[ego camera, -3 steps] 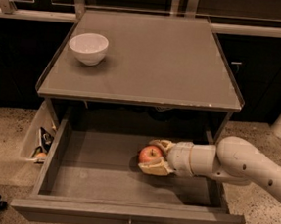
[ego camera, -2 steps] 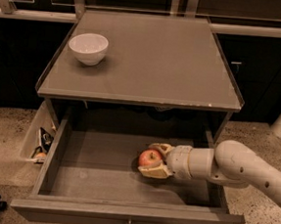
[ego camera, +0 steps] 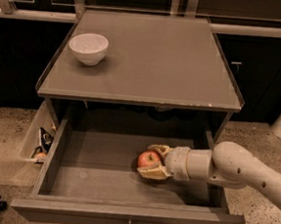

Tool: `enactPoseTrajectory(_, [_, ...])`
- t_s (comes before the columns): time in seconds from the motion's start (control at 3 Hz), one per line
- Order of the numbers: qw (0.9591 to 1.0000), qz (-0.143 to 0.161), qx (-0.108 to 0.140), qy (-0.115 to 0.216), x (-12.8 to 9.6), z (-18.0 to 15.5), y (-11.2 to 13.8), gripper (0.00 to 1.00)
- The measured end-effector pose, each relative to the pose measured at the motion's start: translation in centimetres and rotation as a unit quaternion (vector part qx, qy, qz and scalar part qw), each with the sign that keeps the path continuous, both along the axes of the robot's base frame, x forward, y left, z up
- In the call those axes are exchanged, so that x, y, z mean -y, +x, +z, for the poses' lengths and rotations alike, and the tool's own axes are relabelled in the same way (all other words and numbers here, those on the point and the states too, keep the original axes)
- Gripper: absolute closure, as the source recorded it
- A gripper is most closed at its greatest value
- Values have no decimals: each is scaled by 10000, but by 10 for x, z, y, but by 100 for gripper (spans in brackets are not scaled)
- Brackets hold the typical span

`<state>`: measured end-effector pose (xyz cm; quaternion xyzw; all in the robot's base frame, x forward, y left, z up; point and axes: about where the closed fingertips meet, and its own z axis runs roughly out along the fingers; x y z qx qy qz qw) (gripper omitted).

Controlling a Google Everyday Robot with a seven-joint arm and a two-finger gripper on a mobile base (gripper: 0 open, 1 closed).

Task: Place apple into top drawer

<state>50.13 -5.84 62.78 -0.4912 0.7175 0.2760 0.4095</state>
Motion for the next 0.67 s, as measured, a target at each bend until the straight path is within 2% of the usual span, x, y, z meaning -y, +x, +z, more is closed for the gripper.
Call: enactPoseTrajectory(0.67, [10000, 1, 0, 0, 0, 0, 0, 28])
